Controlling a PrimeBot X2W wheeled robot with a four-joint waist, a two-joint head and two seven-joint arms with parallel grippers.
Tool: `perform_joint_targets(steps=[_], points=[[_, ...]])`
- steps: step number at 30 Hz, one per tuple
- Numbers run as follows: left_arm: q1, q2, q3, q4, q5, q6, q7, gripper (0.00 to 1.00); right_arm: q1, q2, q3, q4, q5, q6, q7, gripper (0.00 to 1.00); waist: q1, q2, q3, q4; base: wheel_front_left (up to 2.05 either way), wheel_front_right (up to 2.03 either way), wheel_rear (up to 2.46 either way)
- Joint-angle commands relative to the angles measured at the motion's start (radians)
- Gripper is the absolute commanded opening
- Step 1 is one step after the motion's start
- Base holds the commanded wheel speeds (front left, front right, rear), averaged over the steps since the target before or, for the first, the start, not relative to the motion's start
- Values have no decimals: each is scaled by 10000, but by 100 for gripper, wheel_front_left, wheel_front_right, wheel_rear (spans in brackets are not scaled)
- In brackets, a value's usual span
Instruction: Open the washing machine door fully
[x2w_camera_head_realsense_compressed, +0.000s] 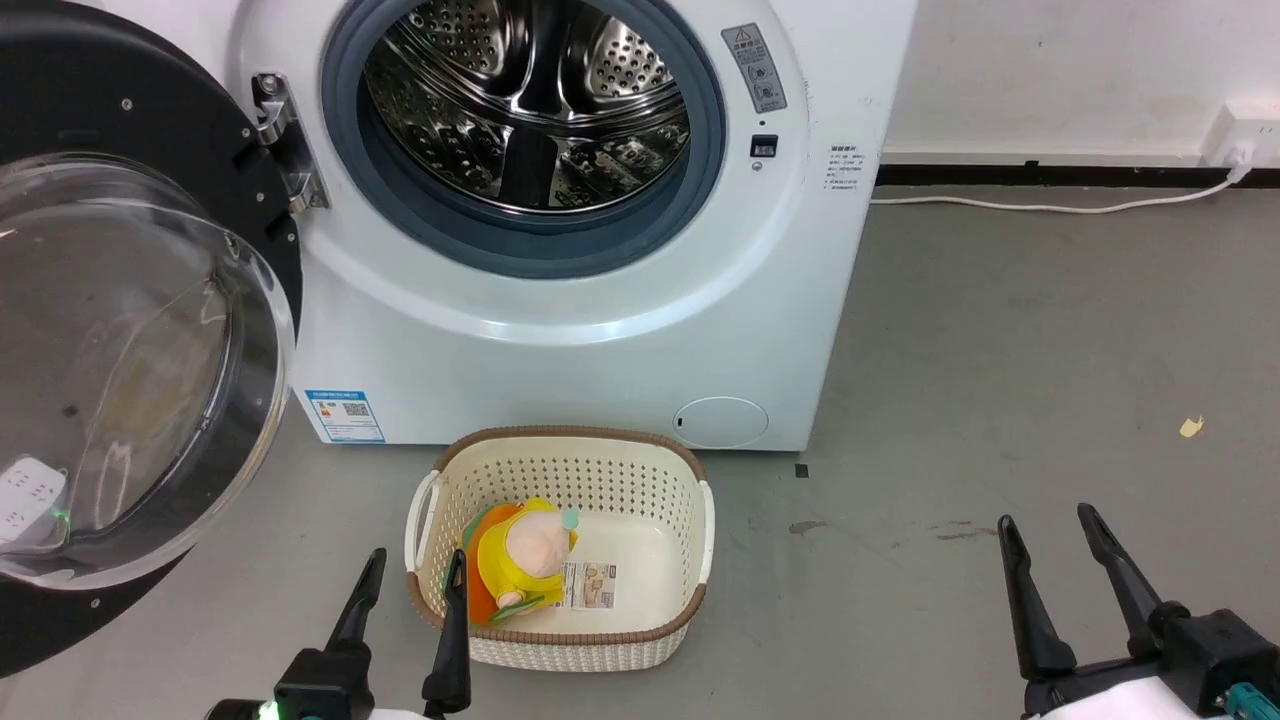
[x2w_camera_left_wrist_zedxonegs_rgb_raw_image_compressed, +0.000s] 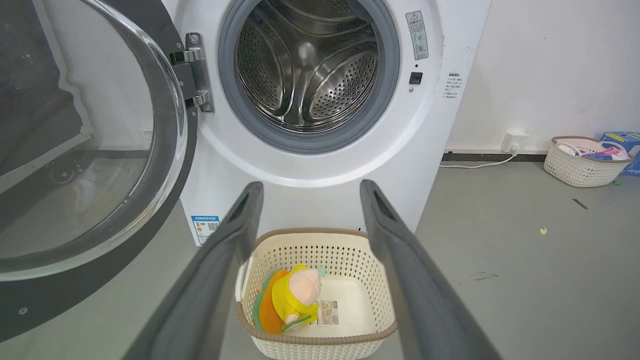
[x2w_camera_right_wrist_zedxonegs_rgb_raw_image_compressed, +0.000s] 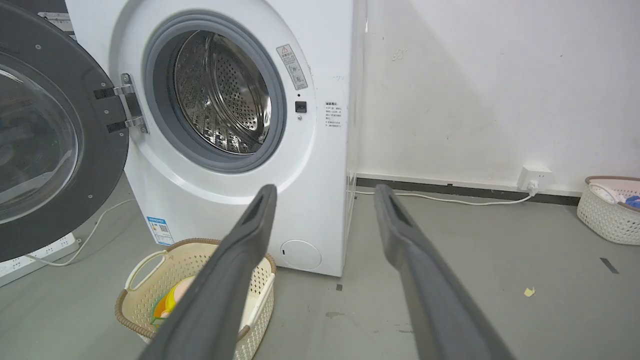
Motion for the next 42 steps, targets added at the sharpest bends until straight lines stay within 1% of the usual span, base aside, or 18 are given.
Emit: perform_joint_targets(steps=[1, 8, 9, 42], points=[[-18, 77, -27, 10, -3, 60, -2, 100, 33, 52, 5, 16, 45, 8, -45, 100, 0, 0, 8, -4, 0, 0, 0], [-79, 82, -61, -2, -74, 93, 14, 100, 4, 52, 11, 17, 67, 8, -45, 100, 0, 0, 42, -4, 0, 0, 0], [-23, 31, -23, -2, -67, 56, 10, 0, -3, 0, 10, 8, 25, 0, 0, 0, 0, 0, 44, -4, 0, 0, 0], [-183, -249, 461, -185, 423, -228, 636, 0, -134, 11, 177, -127, -128, 2, 634, 0, 0, 0, 48, 16, 0, 0, 0]])
